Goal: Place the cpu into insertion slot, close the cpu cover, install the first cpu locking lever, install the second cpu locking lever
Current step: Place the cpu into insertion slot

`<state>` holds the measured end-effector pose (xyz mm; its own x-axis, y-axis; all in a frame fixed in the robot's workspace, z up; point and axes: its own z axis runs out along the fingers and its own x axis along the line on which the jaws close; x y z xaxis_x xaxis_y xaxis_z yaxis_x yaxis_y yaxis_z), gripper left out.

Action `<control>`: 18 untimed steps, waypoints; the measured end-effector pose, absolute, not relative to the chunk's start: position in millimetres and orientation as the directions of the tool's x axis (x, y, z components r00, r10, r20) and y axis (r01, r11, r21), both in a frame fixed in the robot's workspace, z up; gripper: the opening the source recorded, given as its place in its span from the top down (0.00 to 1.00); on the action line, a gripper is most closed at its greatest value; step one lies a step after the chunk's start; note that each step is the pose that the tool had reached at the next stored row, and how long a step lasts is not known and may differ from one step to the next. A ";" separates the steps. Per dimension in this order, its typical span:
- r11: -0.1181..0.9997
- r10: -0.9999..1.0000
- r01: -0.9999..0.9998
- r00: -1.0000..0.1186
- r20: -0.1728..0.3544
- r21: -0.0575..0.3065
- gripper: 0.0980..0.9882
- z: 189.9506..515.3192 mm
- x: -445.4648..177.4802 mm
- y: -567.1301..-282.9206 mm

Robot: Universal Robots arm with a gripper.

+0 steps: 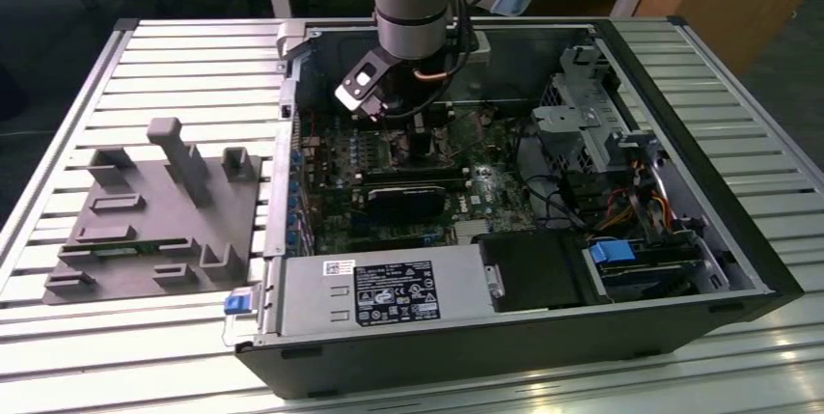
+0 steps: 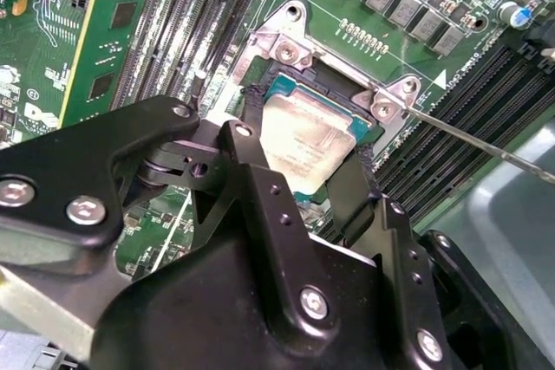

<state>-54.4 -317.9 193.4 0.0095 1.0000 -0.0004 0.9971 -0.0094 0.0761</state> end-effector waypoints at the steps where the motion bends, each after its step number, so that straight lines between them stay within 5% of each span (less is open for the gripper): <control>1: -0.007 1.000 0.997 0.007 0.000 0.076 0.51 193.4 -54.4 -317.9; 14: -0.002 1.000 0.997 0.002 0.000 0.076 0.51 193.4 -54.4 -317.8; 18: -0.002 1.000 0.997 0.002 0.000 0.076 0.42 193.4 -54.4 -317.9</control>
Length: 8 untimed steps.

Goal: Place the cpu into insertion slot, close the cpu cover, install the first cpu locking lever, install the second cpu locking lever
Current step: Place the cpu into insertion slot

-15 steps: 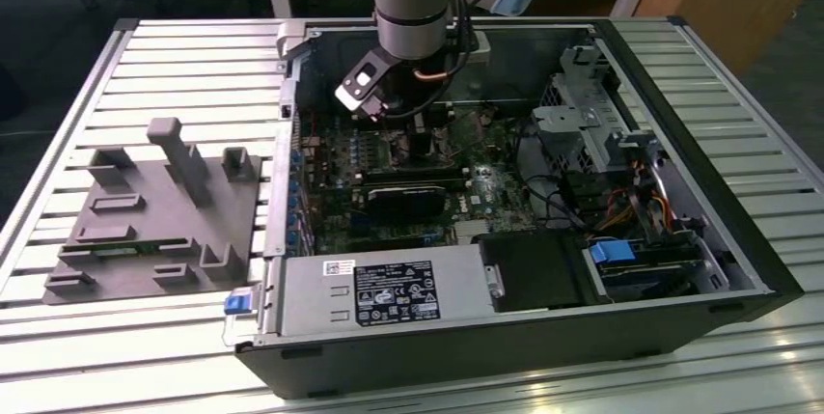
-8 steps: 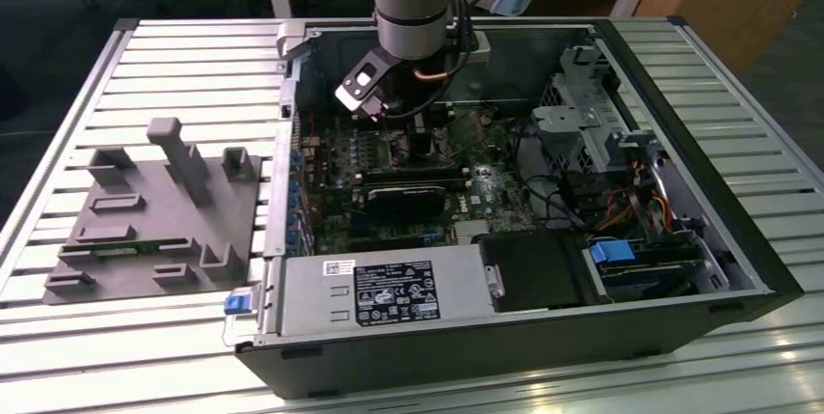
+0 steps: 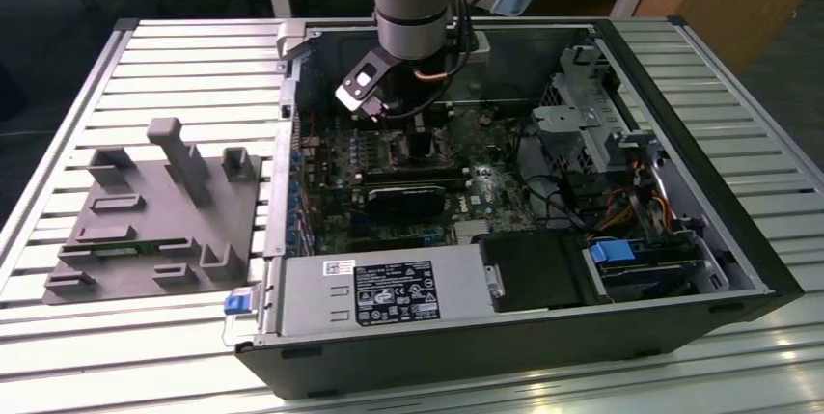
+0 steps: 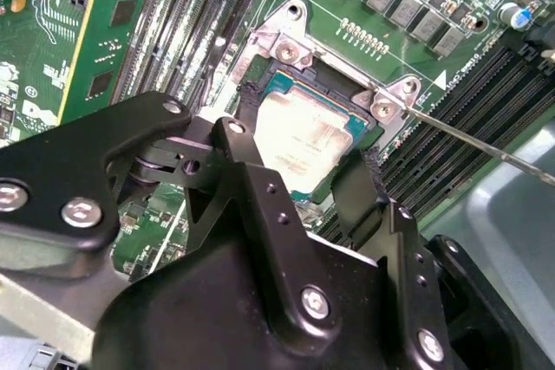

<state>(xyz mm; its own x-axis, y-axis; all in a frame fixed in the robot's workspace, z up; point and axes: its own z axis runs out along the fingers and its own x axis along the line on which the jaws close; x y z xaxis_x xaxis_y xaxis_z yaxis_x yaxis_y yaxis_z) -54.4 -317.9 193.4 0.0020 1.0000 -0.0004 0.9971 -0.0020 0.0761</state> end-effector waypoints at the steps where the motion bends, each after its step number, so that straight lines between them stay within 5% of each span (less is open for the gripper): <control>1: -0.002 1.000 0.997 0.002 0.000 0.076 0.42 193.4 -54.4 -317.9; 8: -0.002 1.000 0.997 0.002 0.000 0.076 0.42 196.9 -54.4 -317.9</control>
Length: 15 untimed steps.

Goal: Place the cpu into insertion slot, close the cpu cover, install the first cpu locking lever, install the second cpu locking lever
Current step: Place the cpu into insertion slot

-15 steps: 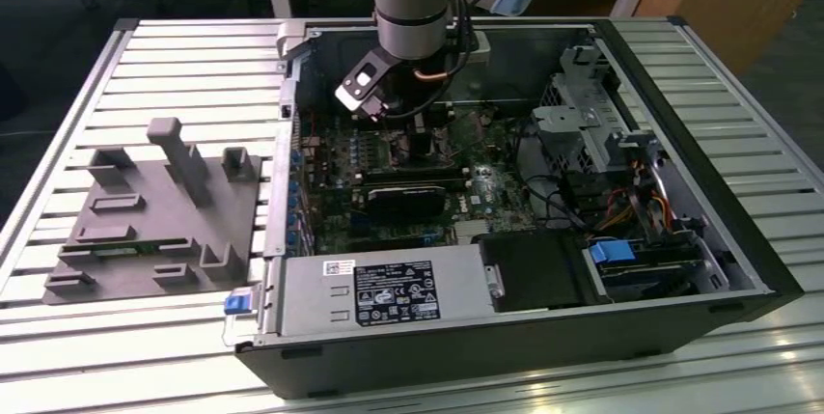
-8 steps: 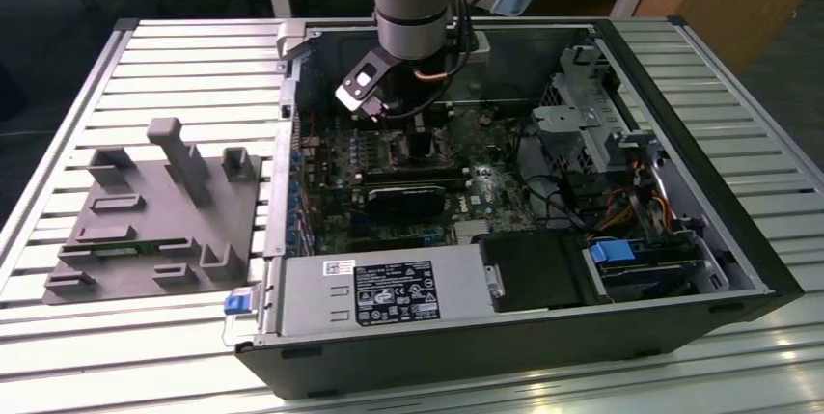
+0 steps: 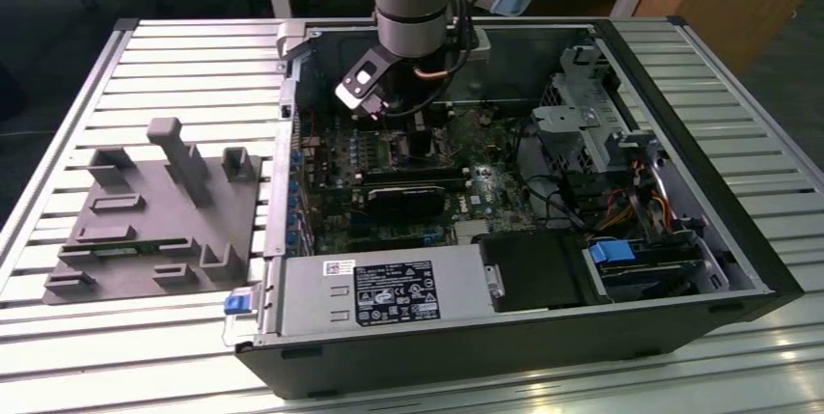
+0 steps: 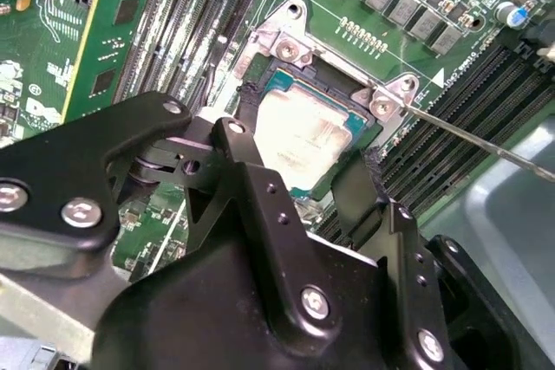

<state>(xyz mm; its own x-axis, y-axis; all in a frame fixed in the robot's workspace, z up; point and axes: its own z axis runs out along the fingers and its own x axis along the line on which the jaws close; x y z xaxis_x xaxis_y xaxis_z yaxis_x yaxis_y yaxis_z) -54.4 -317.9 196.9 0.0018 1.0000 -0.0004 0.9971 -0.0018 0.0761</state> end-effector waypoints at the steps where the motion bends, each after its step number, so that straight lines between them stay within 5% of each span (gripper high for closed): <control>1: -0.002 1.000 0.997 0.002 0.000 0.076 0.42 198.1 -54.4 -317.9; 12: -0.002 1.000 0.997 0.002 0.000 0.076 0.42 203.0 -54.4 -317.9; 15: -0.002 1.000 0.997 0.002 0.000 0.076 0.51 203.1 -54.4 -317.9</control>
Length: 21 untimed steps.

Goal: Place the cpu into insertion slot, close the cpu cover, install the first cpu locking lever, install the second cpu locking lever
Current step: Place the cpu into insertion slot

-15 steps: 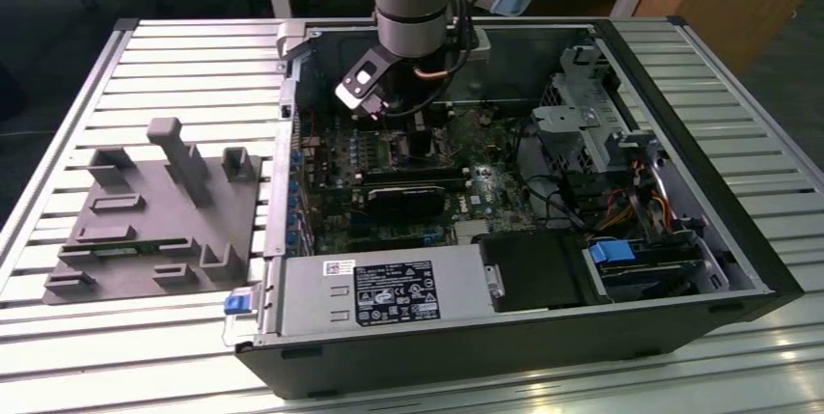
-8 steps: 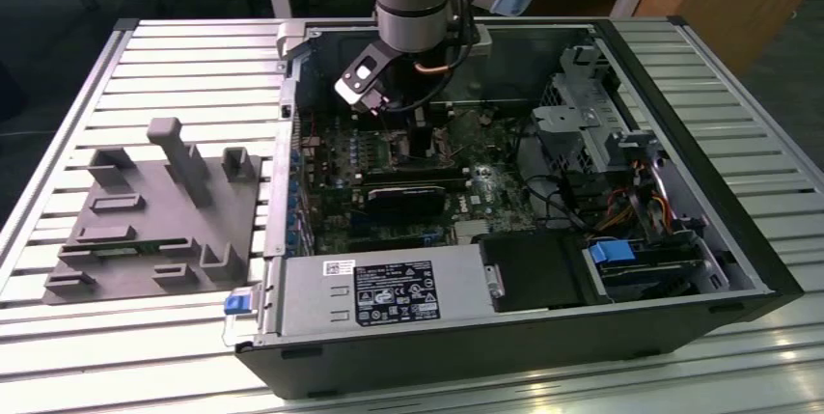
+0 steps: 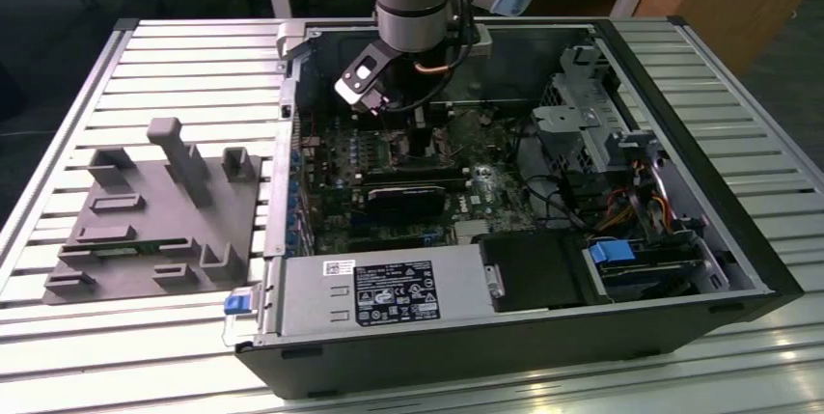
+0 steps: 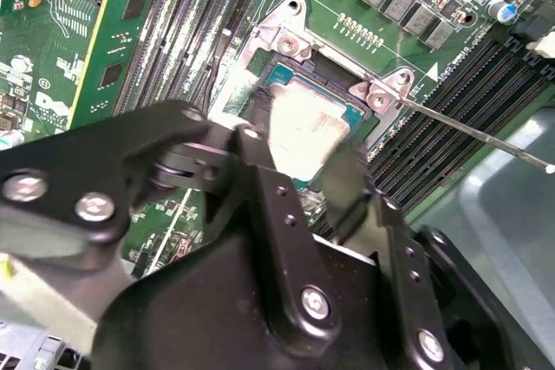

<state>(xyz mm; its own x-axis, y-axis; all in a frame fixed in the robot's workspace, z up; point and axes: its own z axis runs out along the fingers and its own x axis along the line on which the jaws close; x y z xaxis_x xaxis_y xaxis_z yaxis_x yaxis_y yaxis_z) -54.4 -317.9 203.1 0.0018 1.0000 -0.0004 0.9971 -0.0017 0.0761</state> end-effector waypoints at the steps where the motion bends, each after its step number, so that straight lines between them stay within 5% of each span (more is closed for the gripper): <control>1: -0.002 1.000 0.997 0.002 0.000 0.076 0.58 203.1 -54.4 -317.9; 11: -0.002 1.000 0.997 0.002 0.000 0.076 1.00 203.2 -54.4 -317.9; 21: -0.002 1.000 0.997 0.002 -0.001 0.076 1.00 207.5 -54.4 -317.9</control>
<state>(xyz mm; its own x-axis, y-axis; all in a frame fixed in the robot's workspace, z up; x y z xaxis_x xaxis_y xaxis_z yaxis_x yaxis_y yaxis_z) -54.4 -317.9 207.5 0.0018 1.0000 -0.0007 0.9971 -0.0018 0.0761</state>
